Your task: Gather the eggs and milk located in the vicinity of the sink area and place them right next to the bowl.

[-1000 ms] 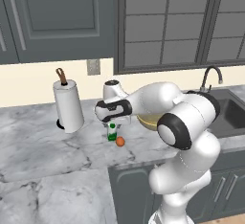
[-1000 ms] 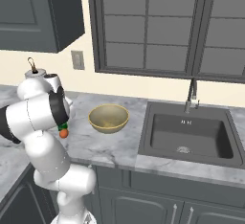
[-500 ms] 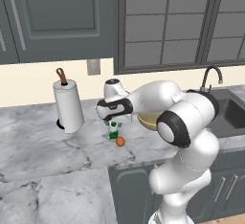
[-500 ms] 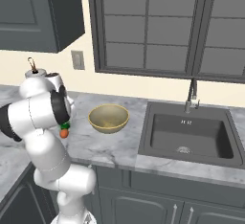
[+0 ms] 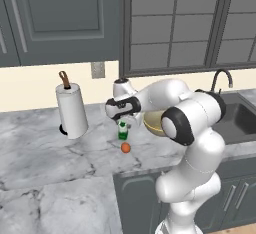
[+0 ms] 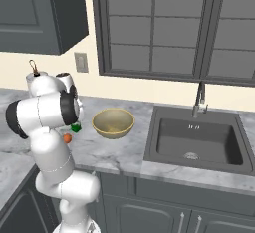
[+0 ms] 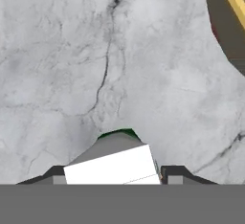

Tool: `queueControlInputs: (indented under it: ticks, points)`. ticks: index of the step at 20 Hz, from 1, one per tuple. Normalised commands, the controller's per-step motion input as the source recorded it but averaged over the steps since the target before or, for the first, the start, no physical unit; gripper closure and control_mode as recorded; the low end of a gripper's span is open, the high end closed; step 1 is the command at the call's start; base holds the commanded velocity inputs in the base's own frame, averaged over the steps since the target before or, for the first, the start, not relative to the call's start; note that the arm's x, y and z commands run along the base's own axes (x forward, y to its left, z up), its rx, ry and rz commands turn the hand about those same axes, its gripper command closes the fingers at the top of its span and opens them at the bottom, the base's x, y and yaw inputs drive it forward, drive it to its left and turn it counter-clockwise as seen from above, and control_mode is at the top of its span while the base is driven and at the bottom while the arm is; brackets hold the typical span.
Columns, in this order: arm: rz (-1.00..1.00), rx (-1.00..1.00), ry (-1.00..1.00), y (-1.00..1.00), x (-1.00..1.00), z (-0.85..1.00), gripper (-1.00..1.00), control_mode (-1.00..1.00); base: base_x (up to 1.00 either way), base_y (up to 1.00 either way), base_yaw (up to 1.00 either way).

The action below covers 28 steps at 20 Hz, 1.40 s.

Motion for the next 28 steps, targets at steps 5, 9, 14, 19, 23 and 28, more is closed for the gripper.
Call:
queueControlInputs:
  ticks: [5,9,14,19,23,28]
  points:
    - [-0.41,-0.04,0.0,-0.3,0.19,-0.08,1.0,-1.0,0.0,0.0,0.0]
    - [-0.46,-0.07,0.03,-0.39,0.09,-0.13,1.0,-1.0,0.0,0.0,0.0]
    - [-0.44,-0.05,0.03,-0.57,0.12,-0.19,1.0,-1.0,0.0,0.0,0.0]
    - [-0.39,-0.01,0.0,-0.52,0.06,-0.18,1.0,-1.0,0.0,0.0,0.0]
    - [-0.28,0.0,0.0,-0.3,0.01,-0.2,1.0,-1.0,0.0,0.0,0.0]
    - [-0.17,0.0,-0.02,-0.17,0.0,-0.18,1.0,-1.0,0.0,0.0,0.0]
